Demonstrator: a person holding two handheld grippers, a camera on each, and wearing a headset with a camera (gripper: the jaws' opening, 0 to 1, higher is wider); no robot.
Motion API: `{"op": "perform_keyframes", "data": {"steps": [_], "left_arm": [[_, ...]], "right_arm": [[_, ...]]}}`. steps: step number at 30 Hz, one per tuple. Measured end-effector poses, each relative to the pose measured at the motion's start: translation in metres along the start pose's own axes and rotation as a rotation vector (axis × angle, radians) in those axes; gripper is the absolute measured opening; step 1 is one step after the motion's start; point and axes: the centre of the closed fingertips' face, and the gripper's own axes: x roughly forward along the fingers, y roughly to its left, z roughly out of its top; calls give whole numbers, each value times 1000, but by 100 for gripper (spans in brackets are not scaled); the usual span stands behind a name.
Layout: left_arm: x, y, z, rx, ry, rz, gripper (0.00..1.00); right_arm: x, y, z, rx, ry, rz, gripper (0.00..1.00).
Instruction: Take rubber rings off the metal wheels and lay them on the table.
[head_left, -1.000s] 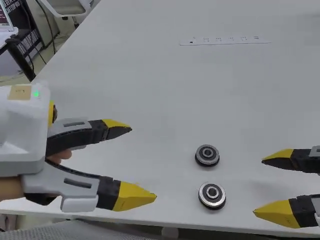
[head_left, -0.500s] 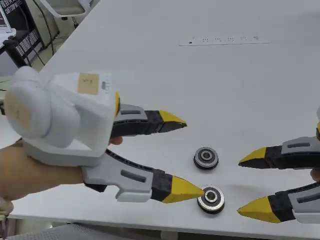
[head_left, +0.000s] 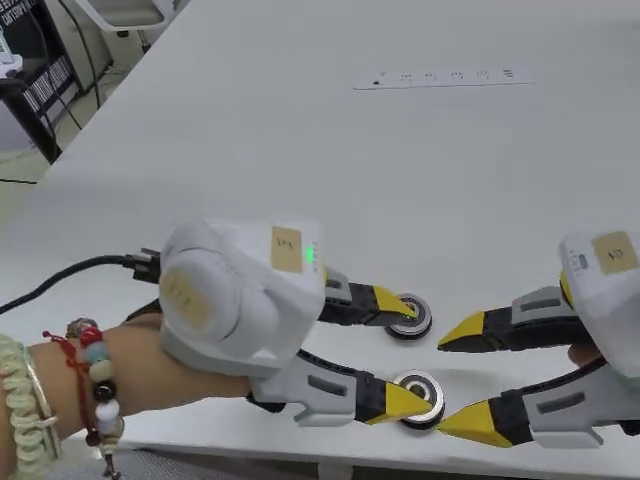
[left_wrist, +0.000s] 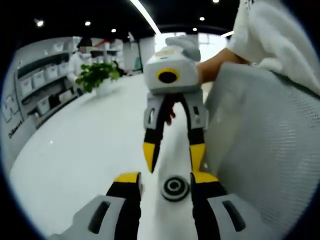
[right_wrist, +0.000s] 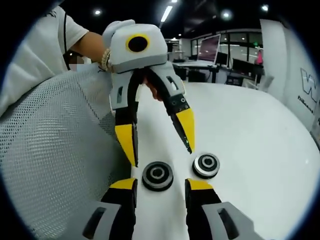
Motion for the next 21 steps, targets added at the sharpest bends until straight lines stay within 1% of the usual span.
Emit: {"op": "perform_keyframes", "data": {"steps": [3, 6, 7, 9, 12, 14, 15, 19, 21], "left_arm": [[6, -2, -8, -13, 18, -8, 36], [10, -7, -11, -23, 16, -15, 33], [11, -10, -13, -19, 21, -25, 31], [13, -12, -16, -17, 29, -32, 28], [15, -13, -21, -34, 42, -33, 23], [15, -14, -21, -34, 46, -36, 22], [15, -14, -20, -39, 40, -35, 22], [15, -15, -20, -49, 40, -32, 20], [14, -14, -20, -59, 40, -30, 20]], "right_arm": [[4, 2, -6, 2, 12, 6, 32], [5, 2, -8, -6, 9, -3, 29], [5, 1, -8, -2, 8, -5, 27], [6, 1, -11, 0, 17, -6, 24], [7, 1, -14, -3, 27, -10, 23], [7, 2, -13, -5, 24, -7, 22], [7, 2, -14, -6, 23, -4, 20], [7, 4, -14, -8, 24, 1, 19], [7, 3, -13, 2, 19, 1, 18]]}}
